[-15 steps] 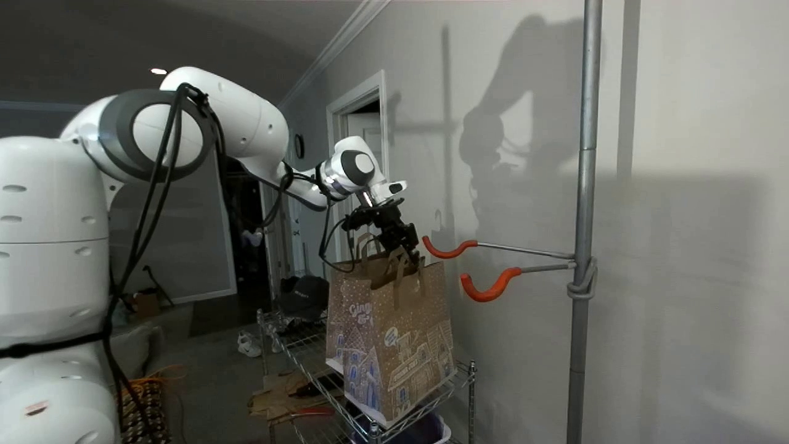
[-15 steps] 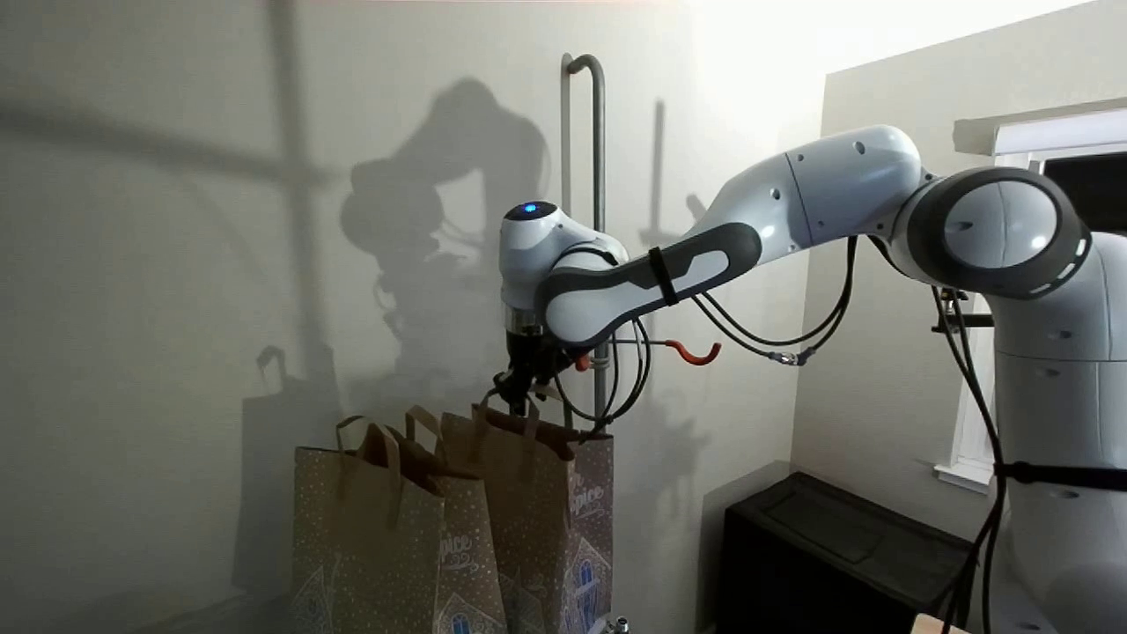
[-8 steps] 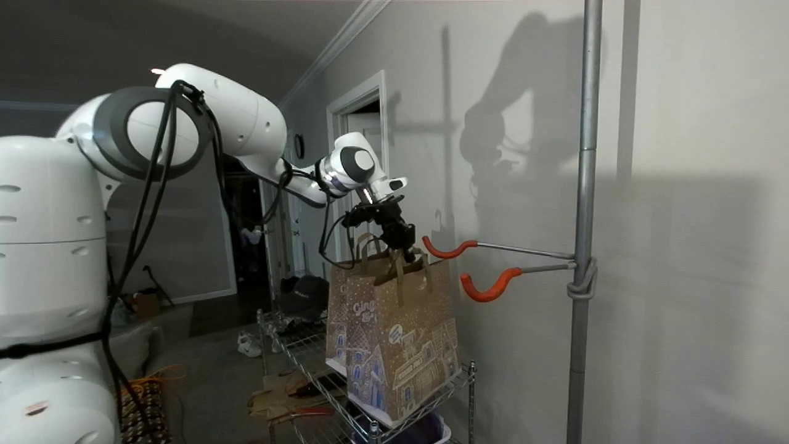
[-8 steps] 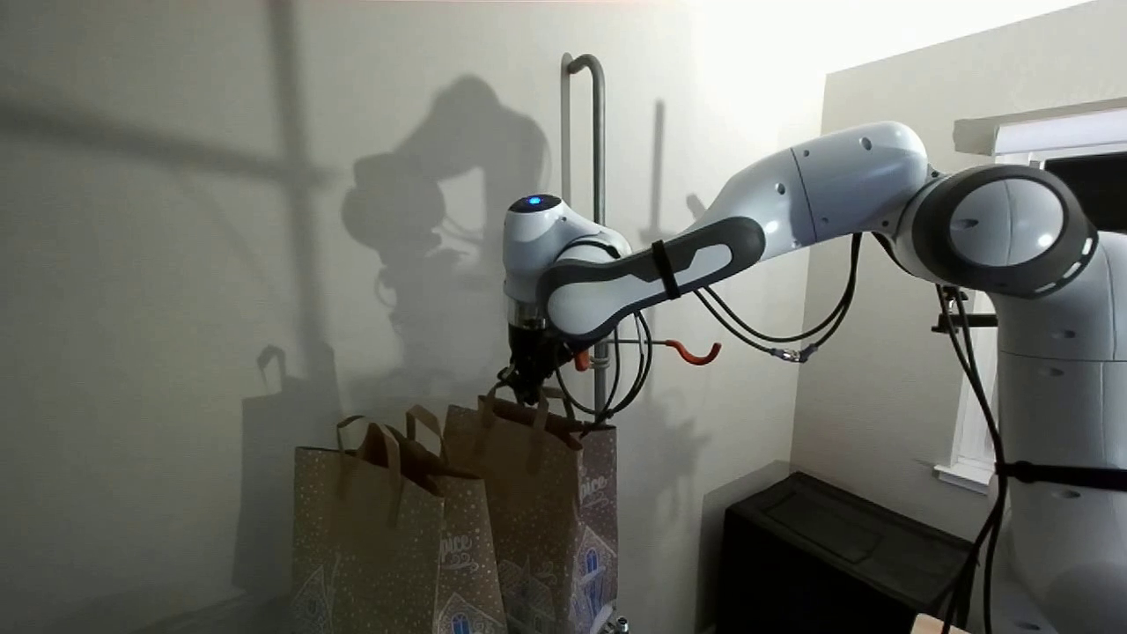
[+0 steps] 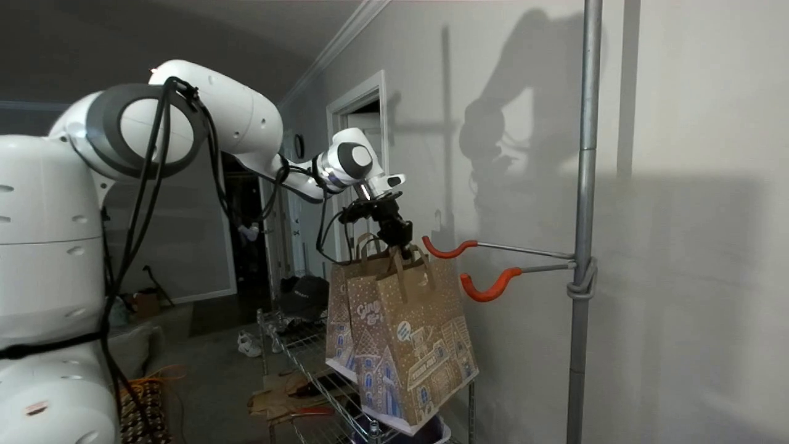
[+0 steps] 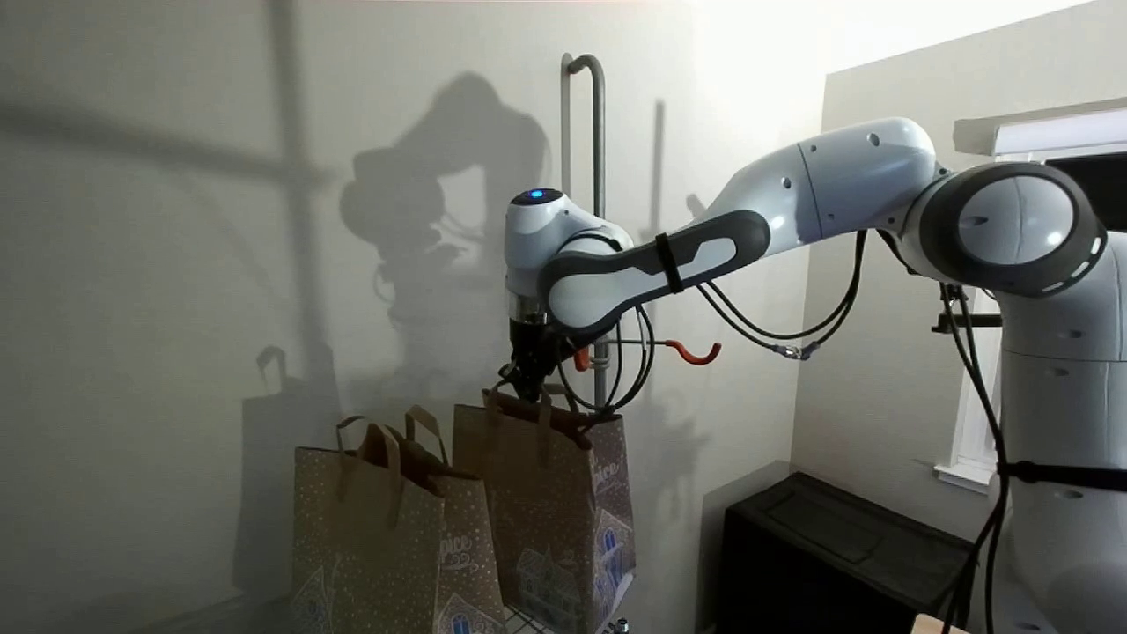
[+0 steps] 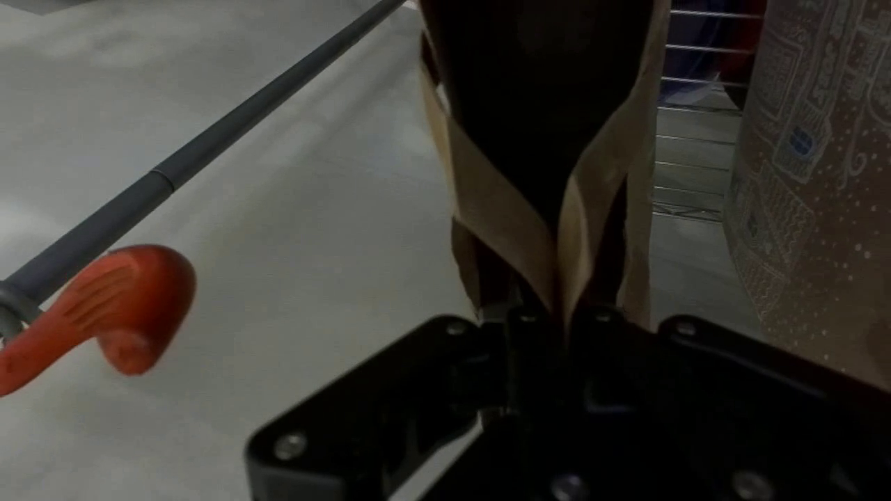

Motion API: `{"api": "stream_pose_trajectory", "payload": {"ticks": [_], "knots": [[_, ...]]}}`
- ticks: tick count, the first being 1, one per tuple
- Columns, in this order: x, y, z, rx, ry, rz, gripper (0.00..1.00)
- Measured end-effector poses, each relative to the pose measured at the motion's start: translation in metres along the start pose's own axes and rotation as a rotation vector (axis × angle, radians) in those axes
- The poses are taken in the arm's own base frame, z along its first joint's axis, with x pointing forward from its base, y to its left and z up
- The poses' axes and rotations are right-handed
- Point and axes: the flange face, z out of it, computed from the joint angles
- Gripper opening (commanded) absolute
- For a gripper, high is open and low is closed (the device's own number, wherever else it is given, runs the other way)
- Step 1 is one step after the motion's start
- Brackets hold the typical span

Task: Hang the paper bags on the stand

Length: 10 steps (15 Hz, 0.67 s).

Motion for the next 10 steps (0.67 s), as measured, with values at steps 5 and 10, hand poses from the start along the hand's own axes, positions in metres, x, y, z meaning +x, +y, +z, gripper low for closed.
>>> {"api": "stream_pose_trajectory", "payload": {"ticks": [5,10], "knots": [[-0.022,0.009,-0.065,0.124,-0.036,-0.150,0.05],[-0.076,0.038,-0.117,0.166,-0.128,-0.271,0.05]]}}
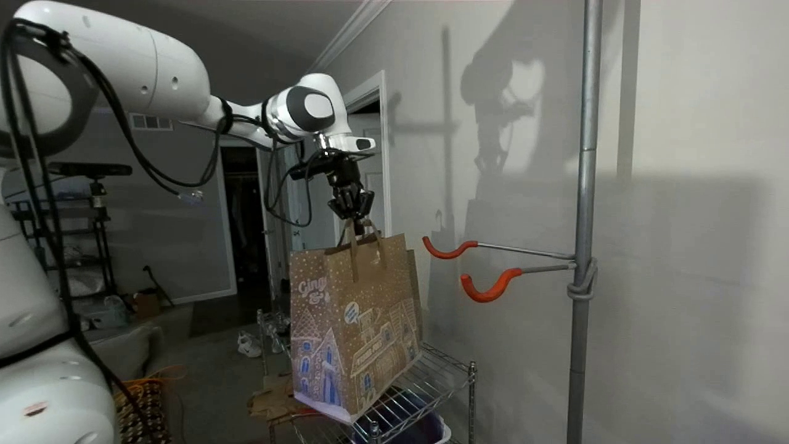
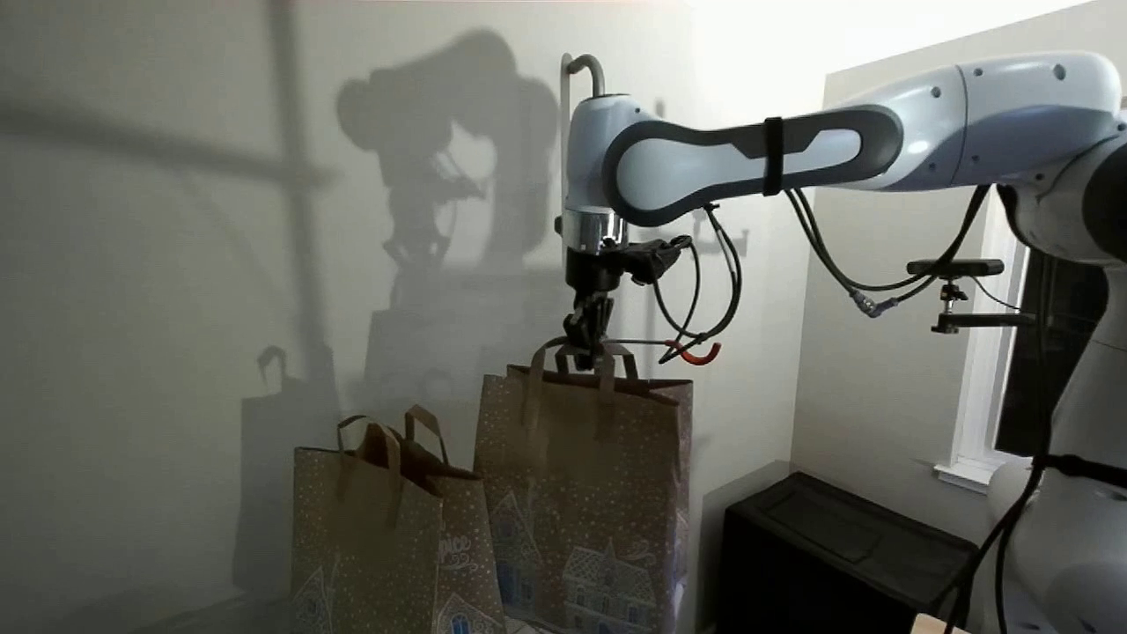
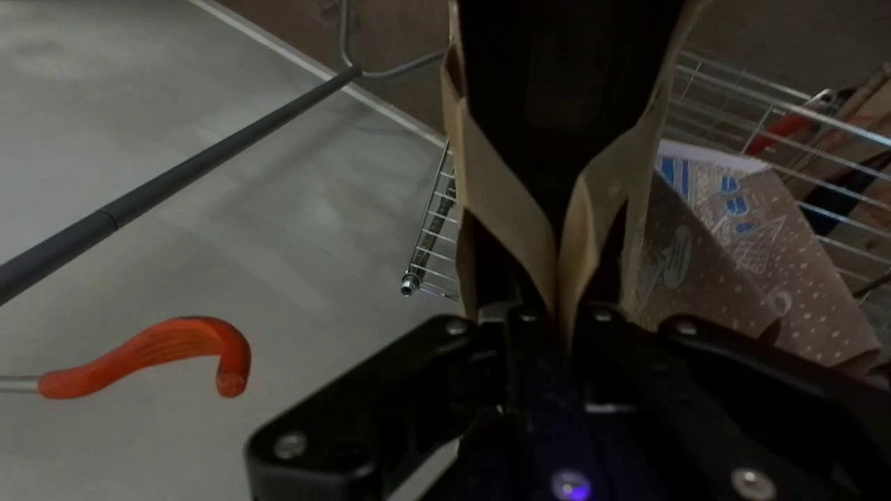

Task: Hang the paper bags on the stand

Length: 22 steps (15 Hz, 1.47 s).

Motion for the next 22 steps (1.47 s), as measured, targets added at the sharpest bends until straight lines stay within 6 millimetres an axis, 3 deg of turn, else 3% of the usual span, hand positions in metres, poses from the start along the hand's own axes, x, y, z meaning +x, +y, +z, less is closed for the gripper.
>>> {"api": "stream_pose_trajectory", "payload": {"ticks": [4,9,14,22], "knots": [[-0.045,0.031,0.000,0.022,-0.057,-0.097,0.05],[-0.097,0.097,0.015,0.054,-0.077,-0.153,0.05],[-0.151,0.157,0.025,0.116,-0.031,-0.321,0.05],[-0.191,0.230,0.026,0.157,0.053,-0.582,0.05]]}}
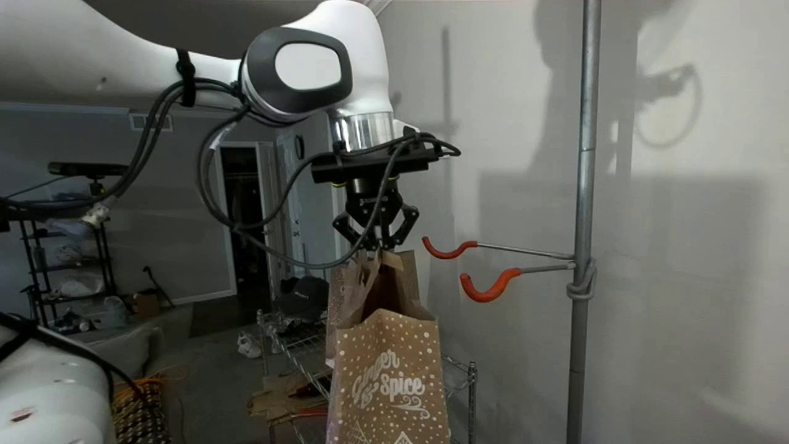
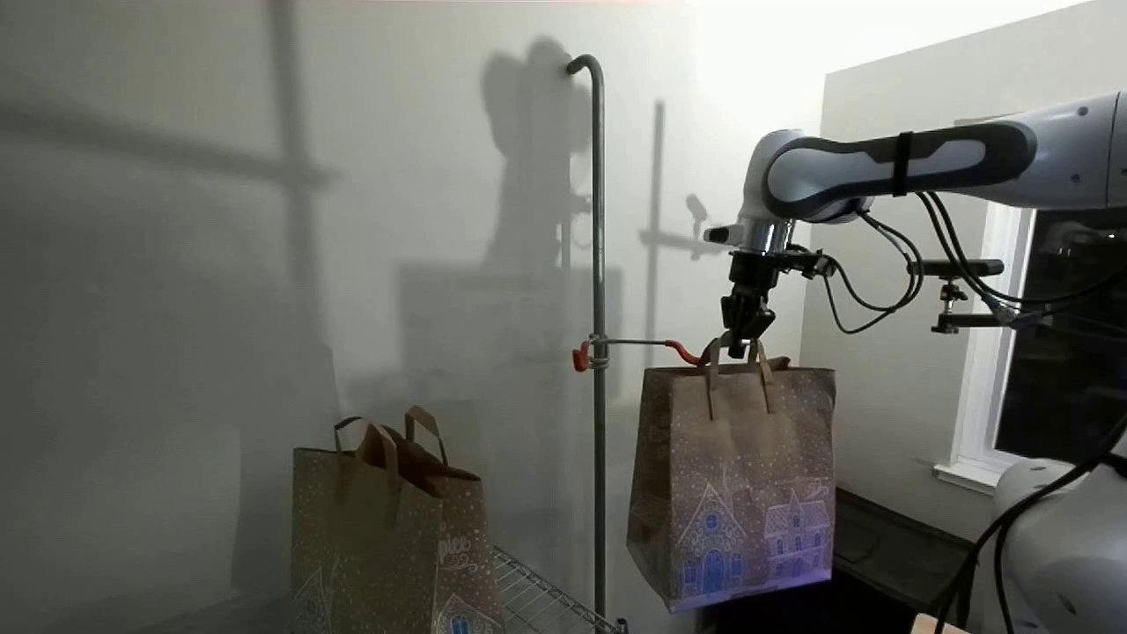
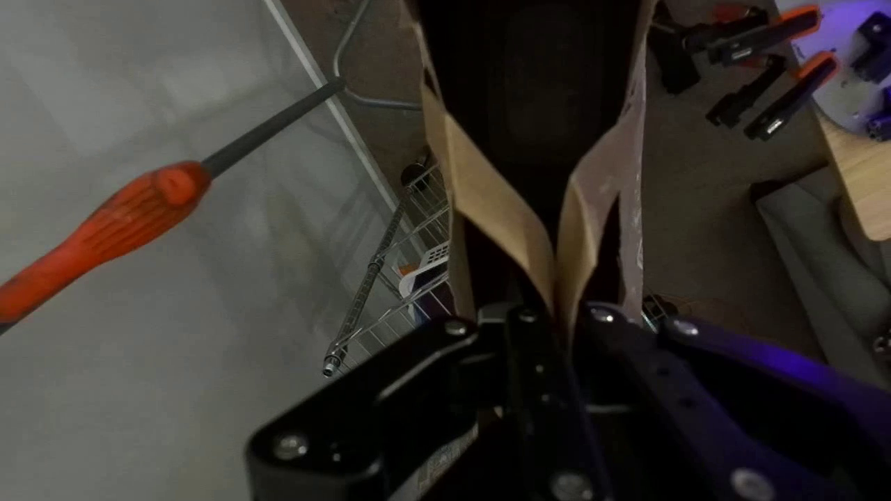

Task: Hang the paper bags on the stand

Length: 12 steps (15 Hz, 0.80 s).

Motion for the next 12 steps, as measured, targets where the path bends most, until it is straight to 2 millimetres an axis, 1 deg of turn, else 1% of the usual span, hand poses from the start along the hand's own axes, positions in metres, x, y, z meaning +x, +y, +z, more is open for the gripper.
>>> {"api": "stream_pose_trajectory", "payload": {"ticks": [4,6,8,12], "knots": [[-0.030,0.023,-0.007,-0.013,0.011,-0.069,0.05],[-0.037,0.033,-0.012,-0.027,0.012,-0.111,0.05],[-0.037,0.042,-0.014,-0.033,0.015,-0.158,0.05],[-0.029,0.061,-0.012,-0.035,0.030,-0.229,0.05]]}}
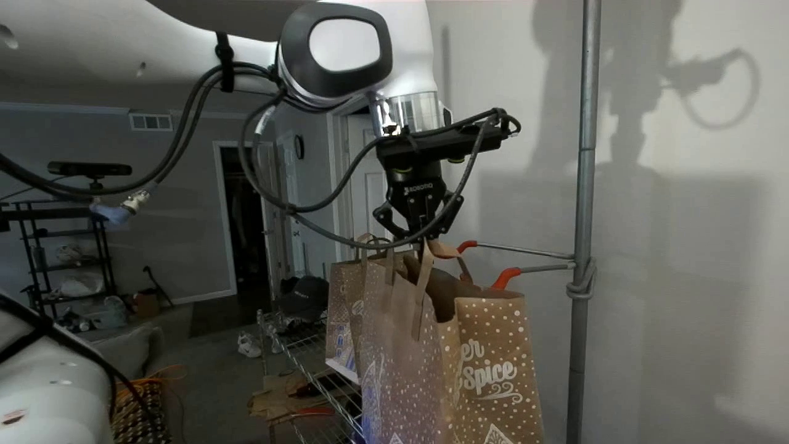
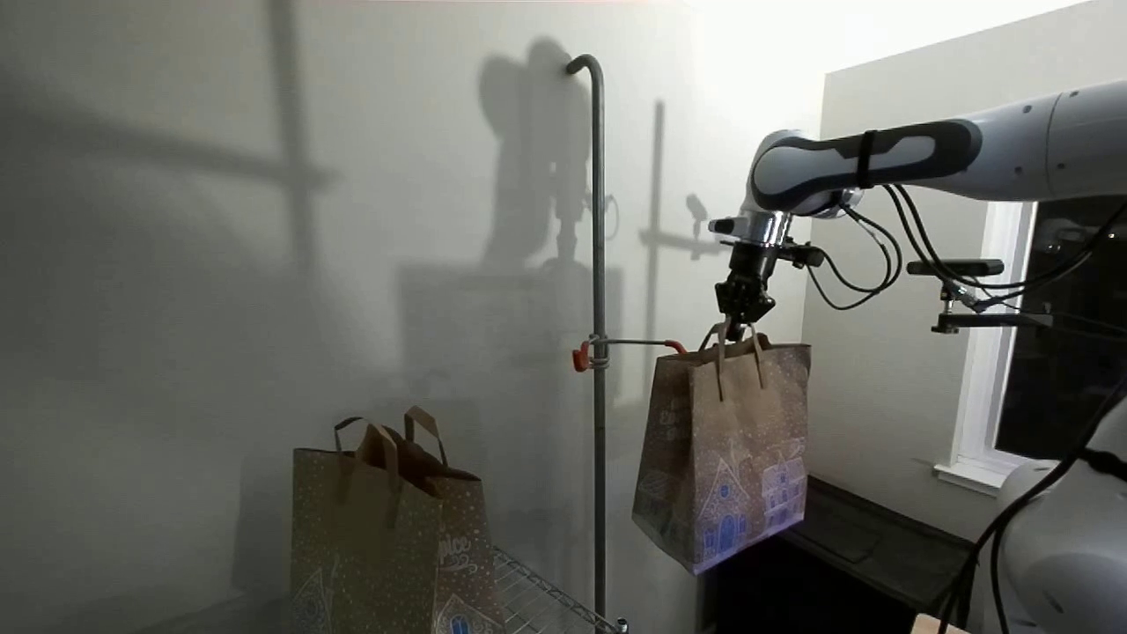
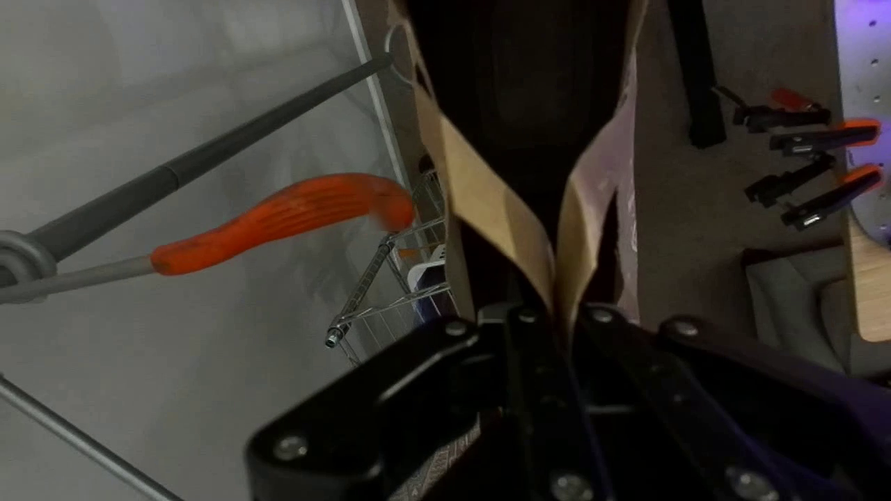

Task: Hang the paper bags on the stand

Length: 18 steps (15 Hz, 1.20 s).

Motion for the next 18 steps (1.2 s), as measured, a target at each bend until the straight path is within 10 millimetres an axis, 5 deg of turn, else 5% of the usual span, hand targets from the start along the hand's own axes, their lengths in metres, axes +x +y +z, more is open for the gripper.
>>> {"api": "stream_pose_trajectory", "payload": {"ticks": [6,13,18], "knots": [[-0.007,0.028,0.006,-0.011,0.004,-0.013,0.05],[-0.001,0.042,0.033,0.036,0.010,0.010,0.05],[0.002,0.051,0.032,-0.021,0.016,0.013,0.05]]}}
